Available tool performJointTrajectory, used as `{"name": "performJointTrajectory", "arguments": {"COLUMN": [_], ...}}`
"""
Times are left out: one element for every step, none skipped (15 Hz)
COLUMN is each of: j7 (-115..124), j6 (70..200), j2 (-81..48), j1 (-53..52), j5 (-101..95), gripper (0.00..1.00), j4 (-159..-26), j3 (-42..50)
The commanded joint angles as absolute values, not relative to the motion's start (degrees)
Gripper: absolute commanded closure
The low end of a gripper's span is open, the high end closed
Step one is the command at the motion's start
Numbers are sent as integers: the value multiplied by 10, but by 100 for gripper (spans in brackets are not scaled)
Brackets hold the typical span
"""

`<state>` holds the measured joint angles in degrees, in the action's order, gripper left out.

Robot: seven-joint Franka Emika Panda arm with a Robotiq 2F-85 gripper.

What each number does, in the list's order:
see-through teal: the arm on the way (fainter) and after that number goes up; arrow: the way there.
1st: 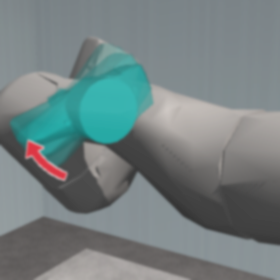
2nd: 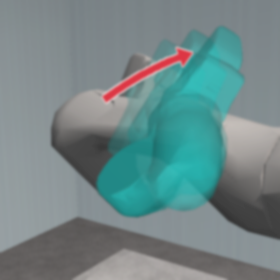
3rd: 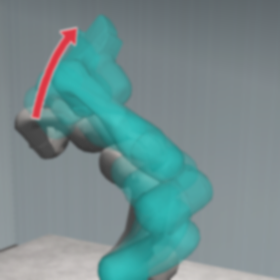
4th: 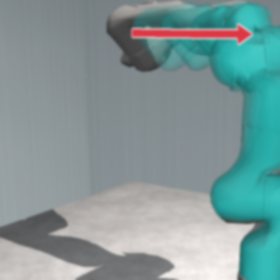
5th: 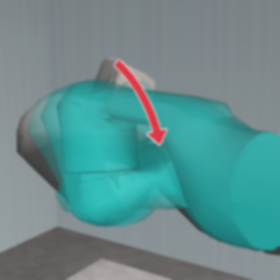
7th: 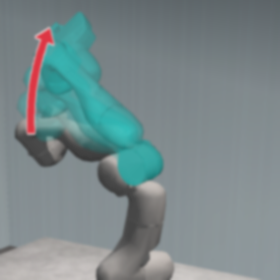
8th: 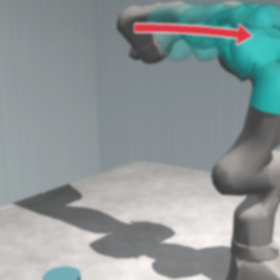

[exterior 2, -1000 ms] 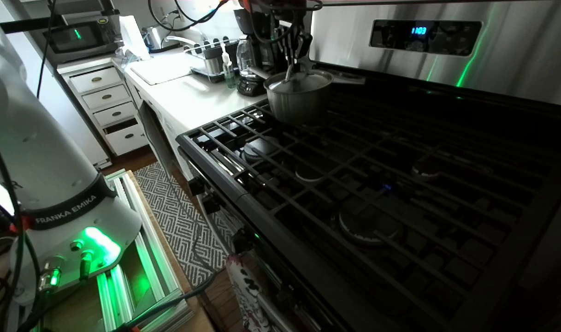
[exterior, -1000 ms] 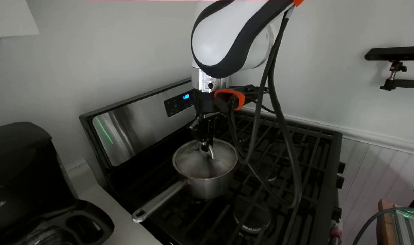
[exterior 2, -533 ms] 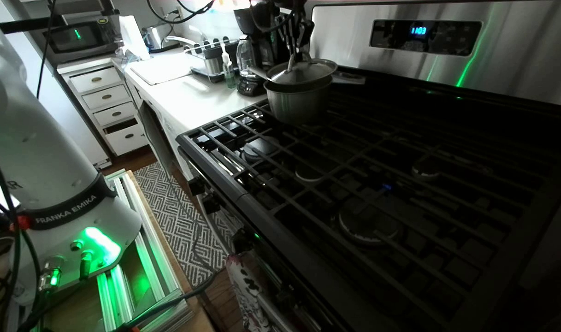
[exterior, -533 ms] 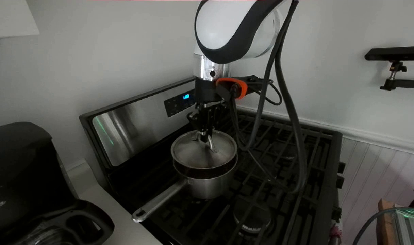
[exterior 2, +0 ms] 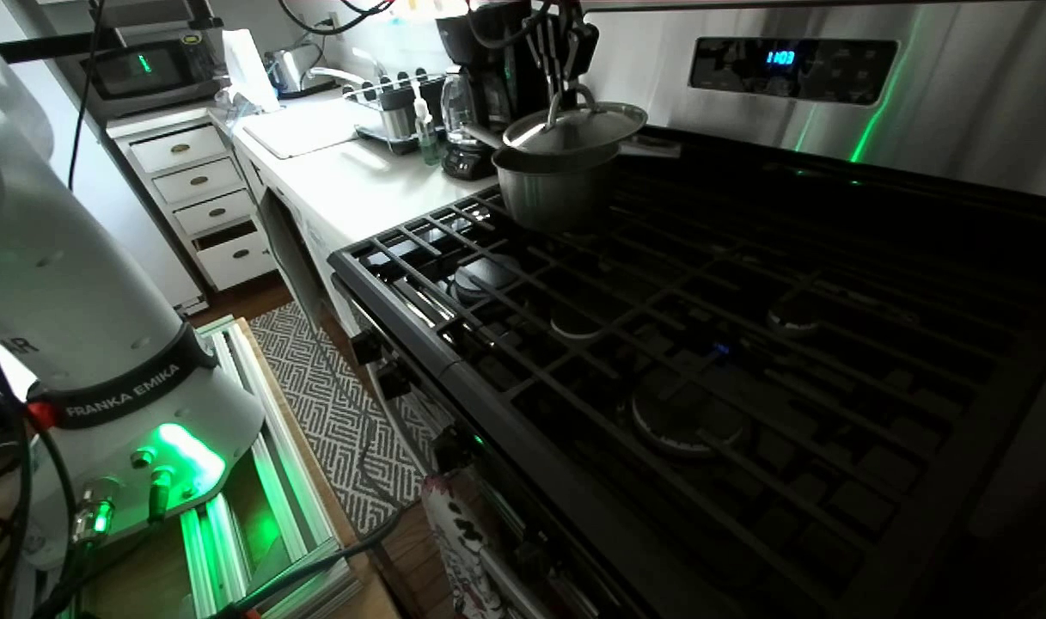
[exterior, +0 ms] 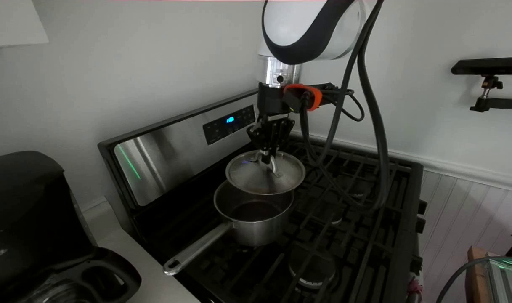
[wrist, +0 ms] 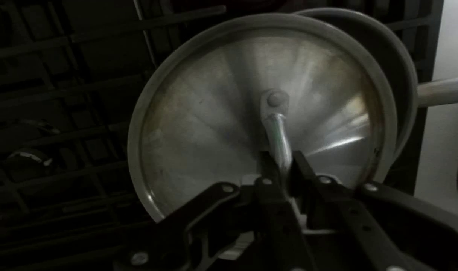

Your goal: Remove the lid from the pot, put it on the stove and move the pot to the right

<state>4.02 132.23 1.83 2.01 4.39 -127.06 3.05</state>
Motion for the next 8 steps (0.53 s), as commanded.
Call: {"name": "performJointTrajectory", "arguments": {"j7": [42,41,41,44,40,40,40,40], "j6": [1329,1332,1334,1338,1322,1324,1325,1325], "j2": [83,93,100,109,70,78,84,88], "j1": [46,53,60,66,59,64,67,68], "j5": [41,43,43,42,44,44,44,44], "gripper": [96,96,96,96,85,85,85,85], "j4": [-1345,-1360,-1372,-1383,-1343,-1355,-1362,-1366], "j3": [51,58,64,68,62,67,68,69]}}
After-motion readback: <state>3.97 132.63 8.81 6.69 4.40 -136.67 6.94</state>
